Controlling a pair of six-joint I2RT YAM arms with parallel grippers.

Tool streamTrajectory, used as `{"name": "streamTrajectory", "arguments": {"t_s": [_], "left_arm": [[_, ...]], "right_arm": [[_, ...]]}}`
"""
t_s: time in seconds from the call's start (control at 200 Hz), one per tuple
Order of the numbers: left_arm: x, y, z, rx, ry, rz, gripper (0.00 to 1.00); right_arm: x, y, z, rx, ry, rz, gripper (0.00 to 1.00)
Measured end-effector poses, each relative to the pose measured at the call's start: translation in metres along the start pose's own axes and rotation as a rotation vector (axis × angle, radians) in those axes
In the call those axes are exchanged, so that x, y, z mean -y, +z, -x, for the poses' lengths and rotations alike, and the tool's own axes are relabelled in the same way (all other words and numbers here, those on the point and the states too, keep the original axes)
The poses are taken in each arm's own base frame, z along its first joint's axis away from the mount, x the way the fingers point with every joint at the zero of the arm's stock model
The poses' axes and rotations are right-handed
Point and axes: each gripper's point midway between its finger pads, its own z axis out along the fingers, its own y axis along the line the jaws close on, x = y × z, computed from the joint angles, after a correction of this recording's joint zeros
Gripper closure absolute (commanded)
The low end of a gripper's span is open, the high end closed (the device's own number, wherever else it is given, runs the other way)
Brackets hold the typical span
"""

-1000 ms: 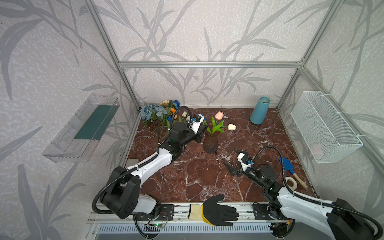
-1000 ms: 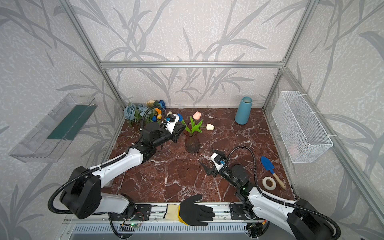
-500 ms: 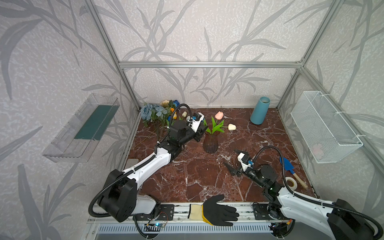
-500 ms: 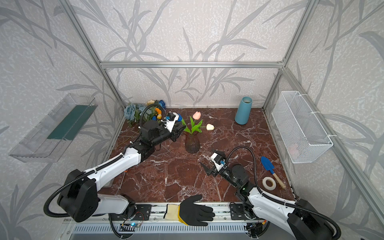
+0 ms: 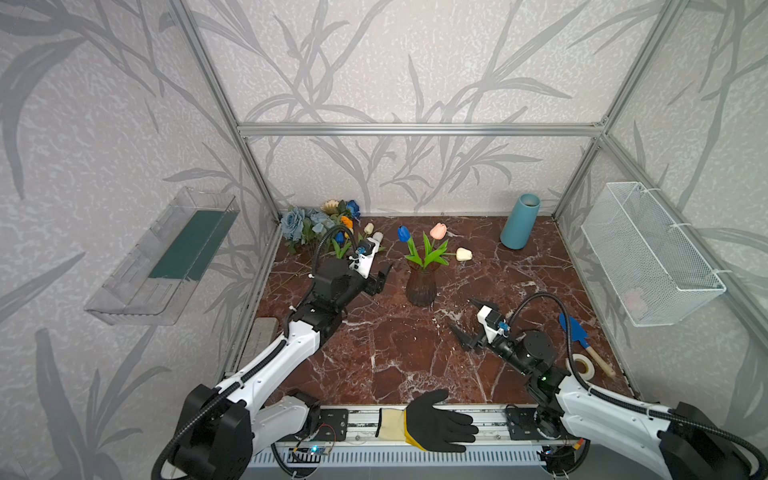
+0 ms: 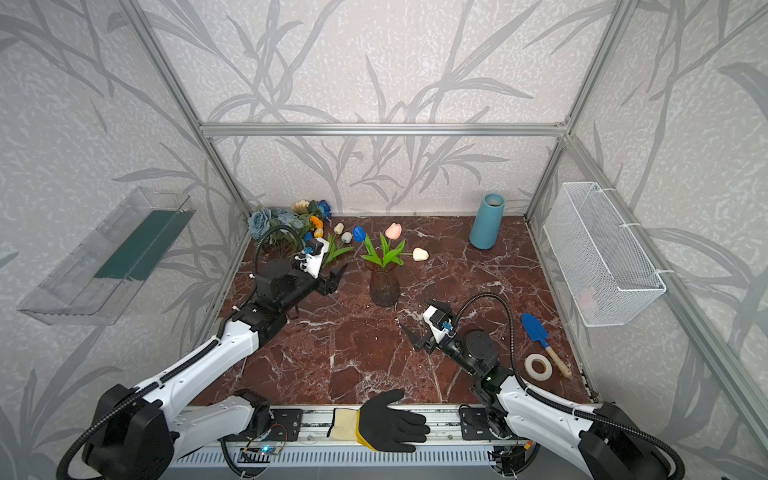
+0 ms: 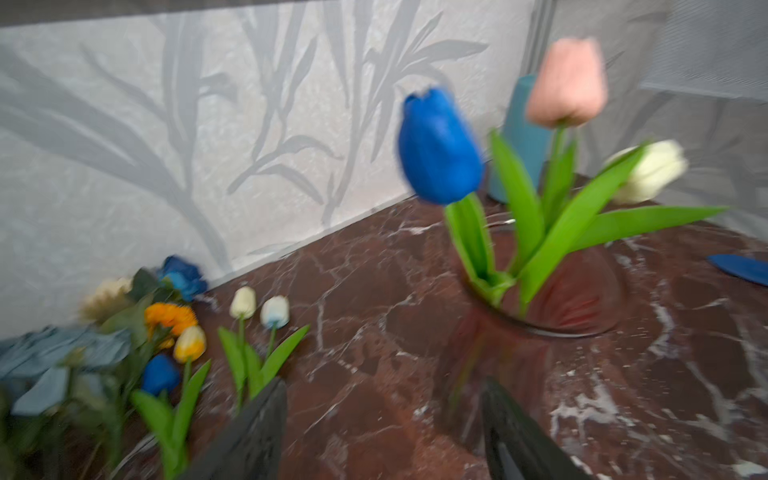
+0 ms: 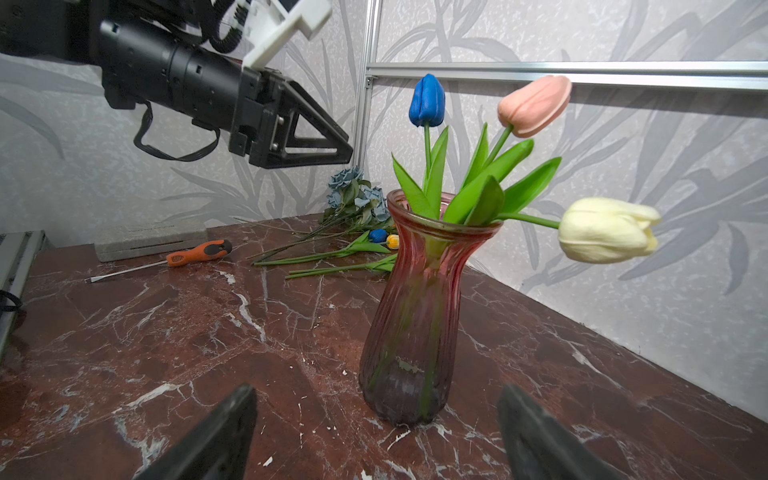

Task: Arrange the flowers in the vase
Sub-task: 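Move the left gripper back down to the flower pile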

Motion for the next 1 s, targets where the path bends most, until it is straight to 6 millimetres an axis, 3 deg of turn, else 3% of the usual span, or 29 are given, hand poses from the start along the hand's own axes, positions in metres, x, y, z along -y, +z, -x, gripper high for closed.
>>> {"name": "streamTrajectory", "arguments": {"t_s": [0.08,0.165,0.27,0.32,0.405,0.675,0.87,1.0], "left_arm": [[-0.040,0.008,-0.020,-0.059,-0.068,0.114,0.30],[-0.078,0.024,-0.045,-0.162,-0.140,0.216,0.39],[-0.101,0.053,-0.069,-0.320,-0.188,0.265,0.58],[-0.106,0.067,-0.074,-0.373,-0.192,0.269,0.59],[-0.114,0.088,-0.089,-0.481,-0.195,0.275,0.74],[-0.128,0.128,-0.145,-0.787,-0.178,0.273,0.73],[-0.131,0.126,-0.182,-0.936,-0.184,0.276,0.68],[-0.132,0.121,-0.190,-0.978,-0.193,0.274,0.65]], "right_arm": [[0.000,0.000,0.000,0.000,0.000,0.001,0.09],[-0.001,0.000,0.000,0.000,0.004,0.003,0.09],[-0.001,0.000,0.000,0.000,0.004,0.003,0.09],[-0.001,0.000,0.000,0.000,0.004,0.003,0.09],[-0.001,0.000,-0.001,-0.003,0.005,0.003,0.09],[-0.002,0.003,-0.013,-0.043,0.010,0.008,0.09],[-0.003,0.006,-0.024,-0.073,0.013,0.012,0.09],[-0.003,0.007,-0.027,-0.083,0.014,0.014,0.09]]}}
